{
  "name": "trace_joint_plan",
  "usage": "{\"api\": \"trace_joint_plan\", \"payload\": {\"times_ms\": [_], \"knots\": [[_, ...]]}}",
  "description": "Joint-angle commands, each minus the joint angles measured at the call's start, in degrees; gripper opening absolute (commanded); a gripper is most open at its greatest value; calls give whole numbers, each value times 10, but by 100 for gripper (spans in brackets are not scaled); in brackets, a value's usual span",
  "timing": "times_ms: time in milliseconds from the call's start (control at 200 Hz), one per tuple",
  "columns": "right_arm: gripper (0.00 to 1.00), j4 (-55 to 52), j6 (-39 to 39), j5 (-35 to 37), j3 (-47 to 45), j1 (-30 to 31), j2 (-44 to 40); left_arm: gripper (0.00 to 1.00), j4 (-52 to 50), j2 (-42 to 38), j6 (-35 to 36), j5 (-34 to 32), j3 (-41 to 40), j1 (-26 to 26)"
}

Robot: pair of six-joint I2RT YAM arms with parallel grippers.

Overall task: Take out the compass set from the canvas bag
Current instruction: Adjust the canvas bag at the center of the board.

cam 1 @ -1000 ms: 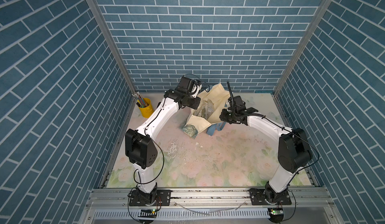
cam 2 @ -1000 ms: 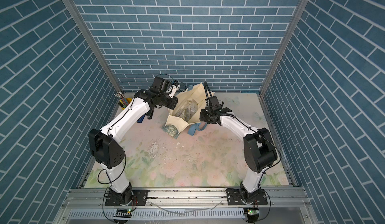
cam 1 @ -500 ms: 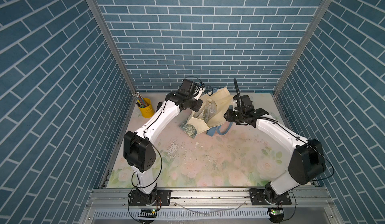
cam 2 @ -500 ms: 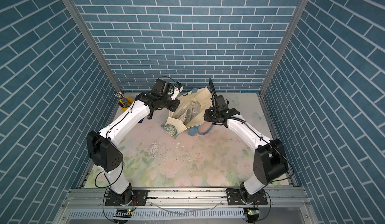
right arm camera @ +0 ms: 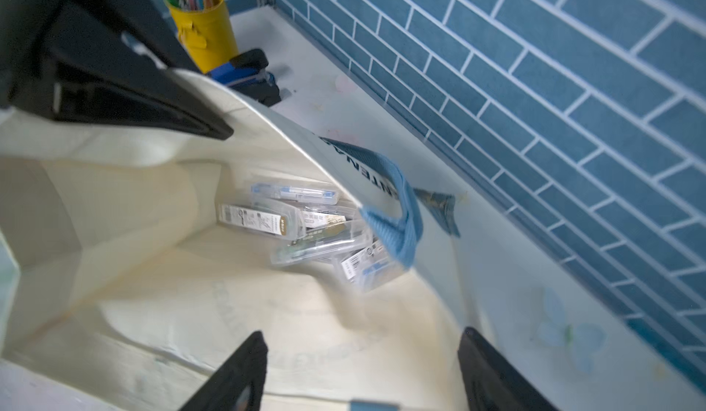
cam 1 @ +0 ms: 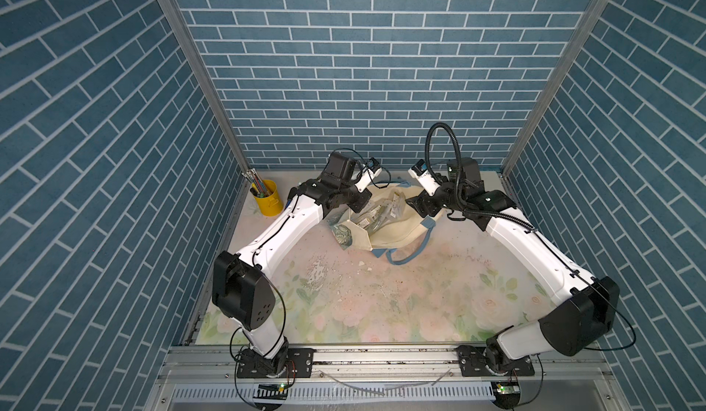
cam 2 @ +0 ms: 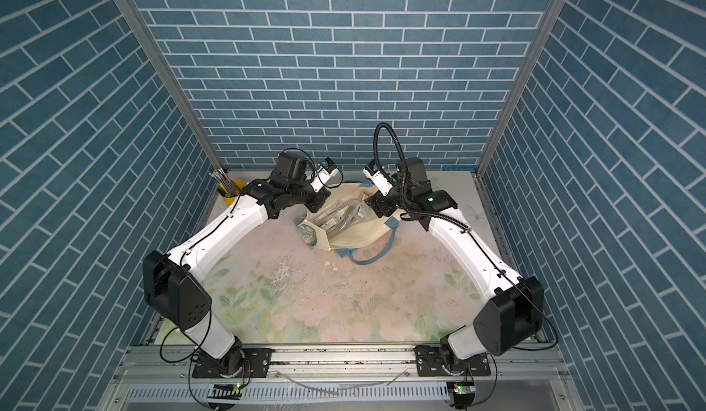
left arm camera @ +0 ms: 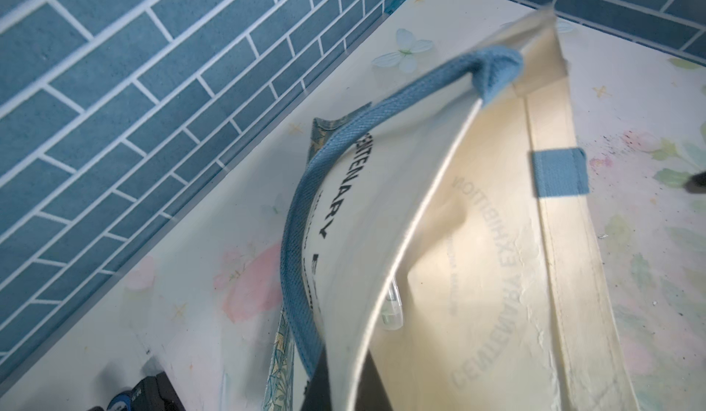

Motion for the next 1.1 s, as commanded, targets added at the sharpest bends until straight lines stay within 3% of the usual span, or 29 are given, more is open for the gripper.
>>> {"api": "trace_joint_plan", "payload": {"times_ms": [0,135,240,340,395,450,540,635,850,1090], "knots": [[82,-18,-202,7,67,-2,58,0,58,-32,20,35,2,-5],[79,-27,-209,15,92,-3,110,0,42,-27,16,43,12,-4],[68,-2,-199,20,77,-3,121,0,32,-28,15,44,11,-4],[35,0,-186,20,82,-3,132,3,17,-29,19,40,10,-4],[13,3,-178,18,85,-3,135,19,2,-30,29,37,14,-5],[3,12,-172,15,85,-3,136,39,-12,-30,42,31,18,-5],[0,31,-164,8,79,-3,136,57,-22,-30,61,19,25,-10],[0,51,-154,0,76,-3,139,65,-25,-19,77,9,41,-19],[0,73,-135,-26,82,-5,147,69,-76,43,120,-38,115,-57],[0,79,-127,-47,92,-11,156,68,-74,69,131,-86,128,-63]]}}
